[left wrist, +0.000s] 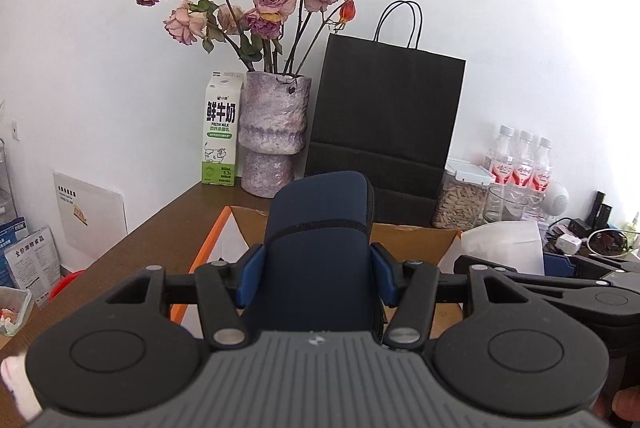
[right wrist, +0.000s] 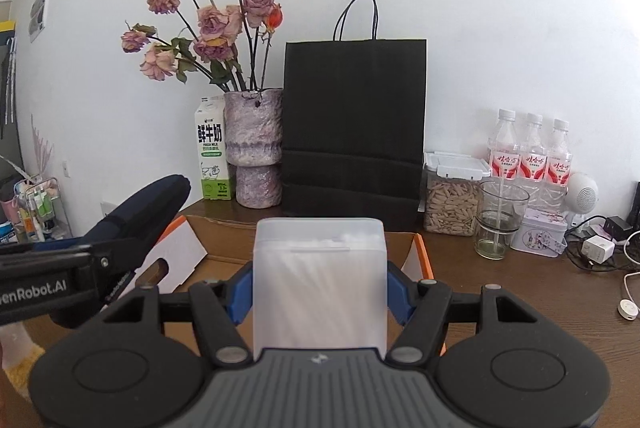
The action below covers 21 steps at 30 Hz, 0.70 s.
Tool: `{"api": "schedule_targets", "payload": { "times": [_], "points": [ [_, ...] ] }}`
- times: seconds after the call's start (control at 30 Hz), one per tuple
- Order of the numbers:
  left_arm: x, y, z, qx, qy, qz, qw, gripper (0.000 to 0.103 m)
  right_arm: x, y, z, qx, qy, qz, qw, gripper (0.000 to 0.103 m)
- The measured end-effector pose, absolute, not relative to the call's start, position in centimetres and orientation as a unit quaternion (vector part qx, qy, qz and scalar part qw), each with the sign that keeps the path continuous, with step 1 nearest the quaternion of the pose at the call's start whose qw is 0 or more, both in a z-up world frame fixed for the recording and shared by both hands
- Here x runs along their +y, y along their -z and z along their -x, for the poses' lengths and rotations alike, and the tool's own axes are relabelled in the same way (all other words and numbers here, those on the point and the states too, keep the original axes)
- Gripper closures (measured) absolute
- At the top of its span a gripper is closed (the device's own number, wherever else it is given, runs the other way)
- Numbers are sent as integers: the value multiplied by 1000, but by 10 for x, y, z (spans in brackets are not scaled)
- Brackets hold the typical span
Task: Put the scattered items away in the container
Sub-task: 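Lower the navy case into the cardboard box and open left tool while right tool releases the white box inside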
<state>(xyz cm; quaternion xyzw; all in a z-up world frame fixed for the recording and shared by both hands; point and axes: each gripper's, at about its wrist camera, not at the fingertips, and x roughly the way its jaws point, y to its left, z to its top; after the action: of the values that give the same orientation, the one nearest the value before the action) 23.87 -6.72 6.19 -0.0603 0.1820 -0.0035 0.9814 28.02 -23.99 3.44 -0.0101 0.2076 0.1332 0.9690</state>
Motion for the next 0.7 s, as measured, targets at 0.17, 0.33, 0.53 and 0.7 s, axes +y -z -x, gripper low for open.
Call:
{"api": "schedule_targets", "payload": {
  "times": [0.17,0.33,0.53,0.7],
  "points": [
    [-74,-42,-272,195,-21,47,979,46,-240,-15,-314,237,-132,14,962,39],
    [-69,-17,-291,241,-22,40,969,46,-241,0,-330,255,-126,26,958,39],
    [-70,-7,-290,260,-20,32,965,44,-238,8,-331,270,-121,33,955,39],
    [-70,-17,-278,225,-64,25,972,4,-240,-1,-322,257,-111,44,959,2]
  ]
}}
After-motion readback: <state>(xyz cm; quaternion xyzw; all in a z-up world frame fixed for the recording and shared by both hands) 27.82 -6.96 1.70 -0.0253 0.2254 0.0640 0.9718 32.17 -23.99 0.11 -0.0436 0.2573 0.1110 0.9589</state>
